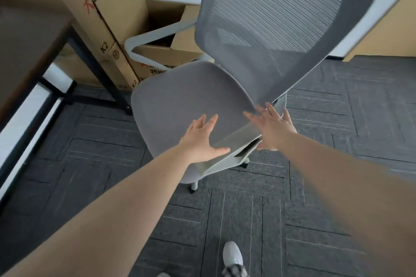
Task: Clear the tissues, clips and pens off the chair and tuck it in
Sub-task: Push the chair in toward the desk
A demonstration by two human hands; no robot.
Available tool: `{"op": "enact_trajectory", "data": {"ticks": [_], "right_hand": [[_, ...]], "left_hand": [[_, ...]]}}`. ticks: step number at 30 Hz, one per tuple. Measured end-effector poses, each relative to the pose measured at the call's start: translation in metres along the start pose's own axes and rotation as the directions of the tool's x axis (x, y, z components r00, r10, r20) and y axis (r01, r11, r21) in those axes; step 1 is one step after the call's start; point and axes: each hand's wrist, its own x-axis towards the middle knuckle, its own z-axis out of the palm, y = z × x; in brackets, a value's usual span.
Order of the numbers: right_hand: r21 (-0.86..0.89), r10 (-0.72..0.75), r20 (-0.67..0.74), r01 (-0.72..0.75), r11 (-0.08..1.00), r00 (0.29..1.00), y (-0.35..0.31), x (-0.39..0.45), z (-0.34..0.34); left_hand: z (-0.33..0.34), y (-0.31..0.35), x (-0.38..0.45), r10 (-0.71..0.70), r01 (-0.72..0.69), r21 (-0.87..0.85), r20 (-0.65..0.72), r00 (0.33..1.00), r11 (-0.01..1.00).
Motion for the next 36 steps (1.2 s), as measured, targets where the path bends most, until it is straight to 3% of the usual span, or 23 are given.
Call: {"op": "enact_trajectory", "data": {"ticks": [3, 8, 12, 18, 26, 36], "right_hand": [[-0.009, 0.019, -0.022, -0.019, 1.0, 1.0, 0.009, 0.013, 0.008], [0.12, 0.208, -0.033, -0.203, 0.972, 0.978, -0.002, 0.024, 0.024], [0.184, 0.202, -0.066, -0.187, 0.965, 0.977, -0.012, 0.027, 0.034], [0.26, 0.186, -0.107, -0.153, 0.954, 0.977, -0.028, 0.01, 0.05], [0.324, 0.222, -0.113, -0.175, 0.93, 0.969, -0.089, -0.031, 0.073], [0.35, 0.3, -0.089, -0.252, 0.902, 0.95, -0.215, -0.124, 0.11]], "left_hand": [[0.018, 0.012, 0.008, 0.003, -0.004, 0.021, 0.065, 0.998, 1.0], [0.046, 0.013, 0.018, -0.044, 0.023, 0.153, 0.131, 0.99, 0.988], [0.049, 0.003, 0.016, -0.024, 0.016, 0.219, 0.034, 0.999, 0.975], [0.052, -0.018, -0.001, -0.011, 0.001, 0.244, 0.04, 0.999, 0.97], [0.06, -0.068, -0.051, 0.02, -0.027, 0.269, 0.028, 0.999, 0.963], [0.074, -0.165, -0.165, 0.098, -0.124, 0.283, 0.104, 0.99, 0.951]]}}
